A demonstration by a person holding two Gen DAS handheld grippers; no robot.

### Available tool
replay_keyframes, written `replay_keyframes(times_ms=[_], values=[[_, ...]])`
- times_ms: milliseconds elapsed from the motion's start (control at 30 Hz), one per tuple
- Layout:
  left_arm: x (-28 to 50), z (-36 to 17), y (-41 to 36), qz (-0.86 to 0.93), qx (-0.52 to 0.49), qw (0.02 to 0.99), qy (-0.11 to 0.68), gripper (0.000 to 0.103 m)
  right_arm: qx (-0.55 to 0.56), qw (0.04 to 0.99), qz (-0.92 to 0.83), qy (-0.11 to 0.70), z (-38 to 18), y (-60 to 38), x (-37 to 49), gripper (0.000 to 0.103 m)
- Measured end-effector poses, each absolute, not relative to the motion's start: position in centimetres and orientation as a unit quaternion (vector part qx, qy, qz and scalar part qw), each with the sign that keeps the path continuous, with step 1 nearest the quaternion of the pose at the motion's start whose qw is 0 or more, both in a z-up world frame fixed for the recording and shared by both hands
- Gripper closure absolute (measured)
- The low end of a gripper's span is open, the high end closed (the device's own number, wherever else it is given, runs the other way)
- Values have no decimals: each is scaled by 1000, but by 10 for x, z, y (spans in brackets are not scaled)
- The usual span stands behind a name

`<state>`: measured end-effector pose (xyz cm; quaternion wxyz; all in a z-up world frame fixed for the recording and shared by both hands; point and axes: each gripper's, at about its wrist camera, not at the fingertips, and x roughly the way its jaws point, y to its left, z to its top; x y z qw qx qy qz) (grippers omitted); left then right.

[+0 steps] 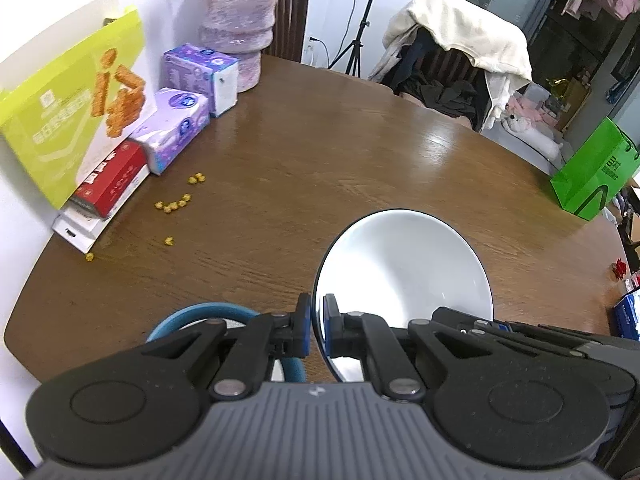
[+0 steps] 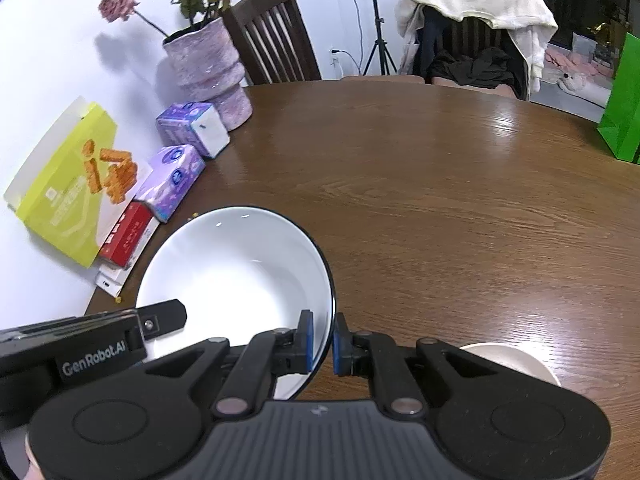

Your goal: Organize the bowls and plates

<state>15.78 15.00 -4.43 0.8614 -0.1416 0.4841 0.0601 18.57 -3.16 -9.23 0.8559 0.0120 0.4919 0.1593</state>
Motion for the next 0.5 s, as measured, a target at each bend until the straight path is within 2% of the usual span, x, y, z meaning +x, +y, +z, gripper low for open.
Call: replay_keyframes(times_ms=[500], values=[[133, -58, 201, 77, -155, 852, 494, 97, -4, 844, 182, 505, -106, 18, 167, 94]])
